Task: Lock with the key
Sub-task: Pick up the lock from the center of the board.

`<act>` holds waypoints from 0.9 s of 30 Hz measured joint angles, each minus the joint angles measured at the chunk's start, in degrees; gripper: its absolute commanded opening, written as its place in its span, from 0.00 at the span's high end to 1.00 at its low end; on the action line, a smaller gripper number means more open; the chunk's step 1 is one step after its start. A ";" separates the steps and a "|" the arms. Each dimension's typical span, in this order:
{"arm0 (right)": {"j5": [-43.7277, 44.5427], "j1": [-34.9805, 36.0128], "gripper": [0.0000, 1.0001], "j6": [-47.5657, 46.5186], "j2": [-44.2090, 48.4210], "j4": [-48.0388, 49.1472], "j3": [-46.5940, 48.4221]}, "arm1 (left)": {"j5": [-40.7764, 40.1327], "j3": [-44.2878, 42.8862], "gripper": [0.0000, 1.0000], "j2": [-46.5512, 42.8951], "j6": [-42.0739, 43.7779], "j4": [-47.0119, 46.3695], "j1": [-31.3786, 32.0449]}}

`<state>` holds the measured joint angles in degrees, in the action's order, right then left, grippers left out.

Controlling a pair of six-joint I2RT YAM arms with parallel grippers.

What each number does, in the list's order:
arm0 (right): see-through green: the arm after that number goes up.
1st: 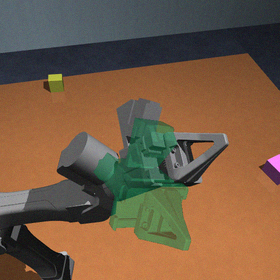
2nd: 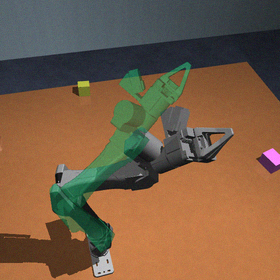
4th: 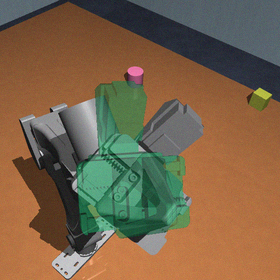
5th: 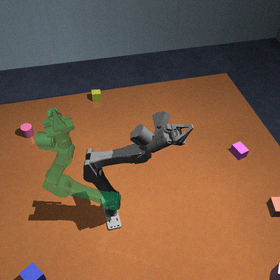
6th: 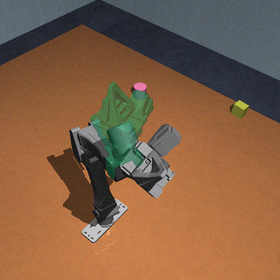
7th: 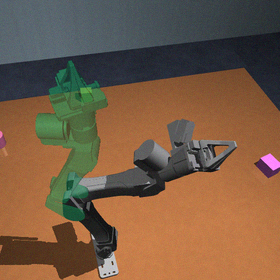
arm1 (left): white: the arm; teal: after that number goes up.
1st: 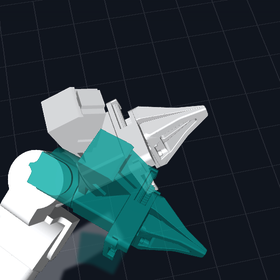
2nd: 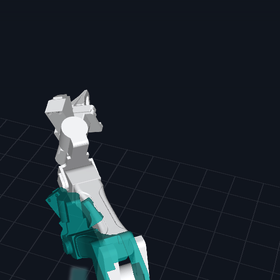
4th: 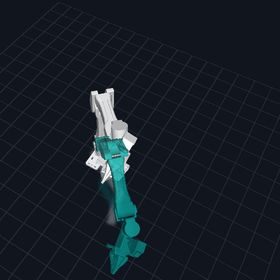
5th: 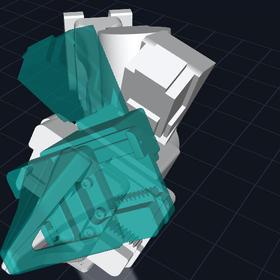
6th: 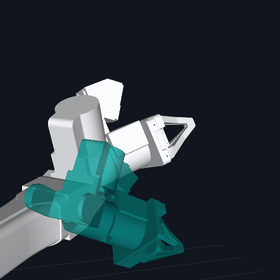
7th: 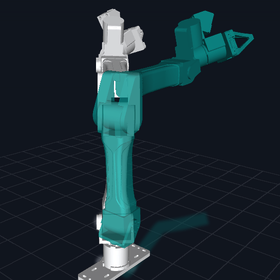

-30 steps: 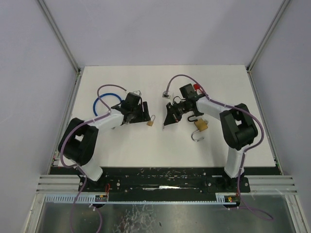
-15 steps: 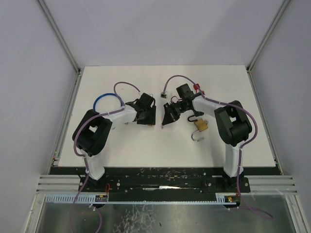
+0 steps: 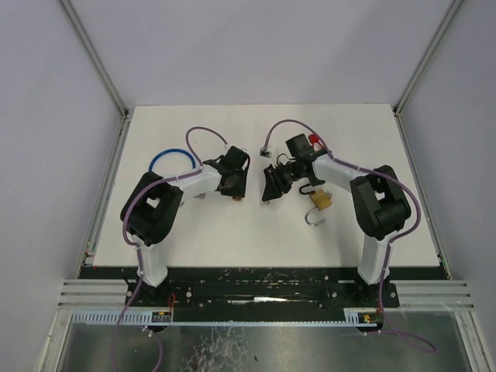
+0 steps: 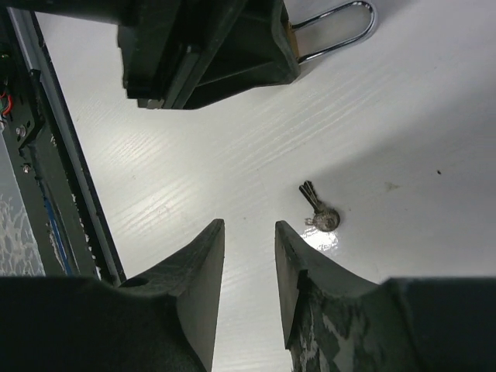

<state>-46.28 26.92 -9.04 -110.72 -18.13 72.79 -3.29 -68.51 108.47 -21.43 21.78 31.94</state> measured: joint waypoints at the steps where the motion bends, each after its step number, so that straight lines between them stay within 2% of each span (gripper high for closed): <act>1: 0.17 -0.28 0.61 -0.33 1.22 -0.13 -0.52 | 0.24 -0.02 0.71 0.00 0.24 0.00 0.02; 5: 0.22 -2.01 0.60 -1.77 5.57 -0.24 -1.68 | 1.16 0.00 0.93 0.00 1.05 -0.09 0.33; 7: 0.17 -2.95 0.60 -2.62 7.48 -0.28 -2.08 | 1.60 0.20 0.99 -0.17 1.77 -0.31 0.37; 12: -1.05 -4.76 0.53 -3.21 10.80 -0.13 -3.50 | 1.75 4.17 1.00 -4.09 5.44 -1.95 1.77; 15: -3.48 -5.88 0.42 -0.87 12.04 1.49 -5.20 | 1.66 8.02 1.00 -9.46 8.85 -5.07 3.21; 19: -8.46 -8.00 0.26 7.37 13.18 8.33 -9.18 | 1.60 13.49 1.00 -18.08 14.69 -12.92 5.18; 24: -13.55 -9.38 0.24 20.46 14.40 18.53 -14.01 | 3.91 21.07 1.00 -26.40 23.39 -25.33 7.50; 27: -15.23 -9.55 0.24 25.44 15.37 21.97 -14.10 | 5.97 23.43 1.00 -28.44 28.13 -29.18 8.59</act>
<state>-61.52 17.37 16.40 -95.35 3.84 58.70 2.68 -45.08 80.03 6.70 -7.40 40.53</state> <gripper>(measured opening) 0.756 0.324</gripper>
